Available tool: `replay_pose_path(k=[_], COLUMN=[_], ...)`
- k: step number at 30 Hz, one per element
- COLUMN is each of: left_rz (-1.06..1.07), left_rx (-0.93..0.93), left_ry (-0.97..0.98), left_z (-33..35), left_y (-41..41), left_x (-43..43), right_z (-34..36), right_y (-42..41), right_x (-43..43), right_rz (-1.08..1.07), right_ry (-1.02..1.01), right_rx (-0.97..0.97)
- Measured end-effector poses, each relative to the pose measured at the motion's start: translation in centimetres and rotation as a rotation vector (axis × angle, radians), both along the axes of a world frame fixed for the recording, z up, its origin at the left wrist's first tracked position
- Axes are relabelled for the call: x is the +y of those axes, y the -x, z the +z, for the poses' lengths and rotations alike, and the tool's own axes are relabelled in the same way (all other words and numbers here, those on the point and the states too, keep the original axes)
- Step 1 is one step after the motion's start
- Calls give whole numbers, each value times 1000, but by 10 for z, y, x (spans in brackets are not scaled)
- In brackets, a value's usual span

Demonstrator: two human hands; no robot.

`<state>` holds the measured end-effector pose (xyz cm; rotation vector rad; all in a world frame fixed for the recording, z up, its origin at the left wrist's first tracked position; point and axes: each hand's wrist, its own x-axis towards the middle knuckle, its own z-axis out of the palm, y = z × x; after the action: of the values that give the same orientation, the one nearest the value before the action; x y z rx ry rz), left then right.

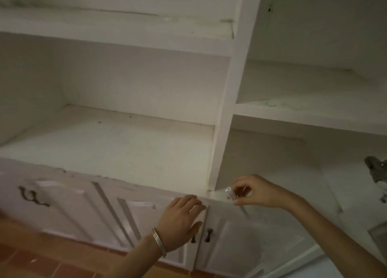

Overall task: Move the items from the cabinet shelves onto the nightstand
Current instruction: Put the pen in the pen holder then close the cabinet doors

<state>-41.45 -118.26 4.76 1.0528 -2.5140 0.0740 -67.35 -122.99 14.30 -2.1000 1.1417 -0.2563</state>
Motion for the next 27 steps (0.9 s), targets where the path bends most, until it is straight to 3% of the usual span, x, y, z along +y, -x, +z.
replay_pose_path(k=[9, 21, 27], left_rz=[334, 1053, 1365], left_rx=[-54, -17, 0], left_ry=[-42, 17, -32], left_z=[6, 11, -9], left_y=[-143, -346, -423], left_x=[144, 373, 448], right_z=[4, -3, -7], right_y=[-195, -461, -591], right_x=[104, 224, 265], right_rz=[217, 694, 914], right_ry=[-15, 149, 127], right_rx=[-241, -223, -265])
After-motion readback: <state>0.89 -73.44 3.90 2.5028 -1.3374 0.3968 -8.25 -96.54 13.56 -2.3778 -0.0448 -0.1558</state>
